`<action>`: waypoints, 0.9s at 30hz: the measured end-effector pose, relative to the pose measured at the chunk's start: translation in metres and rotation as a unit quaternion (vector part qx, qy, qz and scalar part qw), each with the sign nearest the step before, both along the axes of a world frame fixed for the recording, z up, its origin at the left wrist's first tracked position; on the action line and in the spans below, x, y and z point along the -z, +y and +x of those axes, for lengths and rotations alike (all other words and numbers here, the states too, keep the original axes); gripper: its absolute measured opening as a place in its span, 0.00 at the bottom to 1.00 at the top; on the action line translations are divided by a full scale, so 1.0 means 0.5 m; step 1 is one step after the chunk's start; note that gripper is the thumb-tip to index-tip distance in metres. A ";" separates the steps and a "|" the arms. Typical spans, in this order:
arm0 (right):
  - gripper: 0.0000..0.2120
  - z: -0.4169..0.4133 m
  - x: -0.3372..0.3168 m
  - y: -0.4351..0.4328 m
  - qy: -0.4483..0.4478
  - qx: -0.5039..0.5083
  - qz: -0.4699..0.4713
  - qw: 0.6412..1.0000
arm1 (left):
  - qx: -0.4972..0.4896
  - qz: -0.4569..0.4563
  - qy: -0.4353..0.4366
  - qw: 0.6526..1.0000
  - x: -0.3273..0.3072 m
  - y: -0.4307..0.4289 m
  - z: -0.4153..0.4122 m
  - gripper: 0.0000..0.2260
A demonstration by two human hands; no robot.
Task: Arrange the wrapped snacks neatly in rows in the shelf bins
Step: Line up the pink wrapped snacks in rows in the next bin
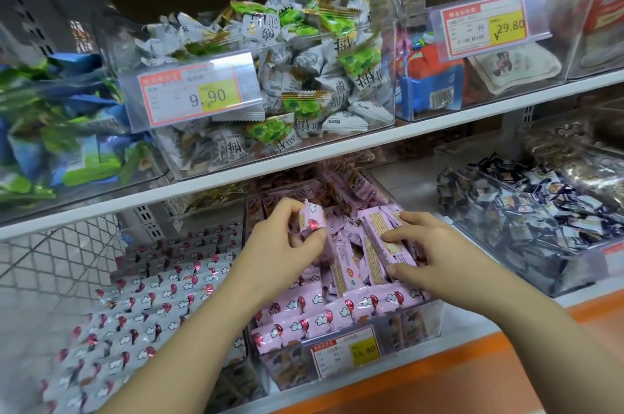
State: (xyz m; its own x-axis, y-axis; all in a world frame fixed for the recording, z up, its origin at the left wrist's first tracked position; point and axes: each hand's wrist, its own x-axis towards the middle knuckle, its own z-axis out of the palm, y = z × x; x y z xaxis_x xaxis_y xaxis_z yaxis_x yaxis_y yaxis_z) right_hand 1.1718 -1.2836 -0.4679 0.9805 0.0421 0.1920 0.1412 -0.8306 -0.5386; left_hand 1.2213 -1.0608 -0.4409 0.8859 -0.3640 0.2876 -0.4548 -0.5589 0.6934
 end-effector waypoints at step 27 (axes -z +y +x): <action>0.23 0.001 -0.002 0.000 0.004 0.002 0.008 1.000 | 0.103 0.164 0.084 0.978 0.009 0.007 0.009 0.05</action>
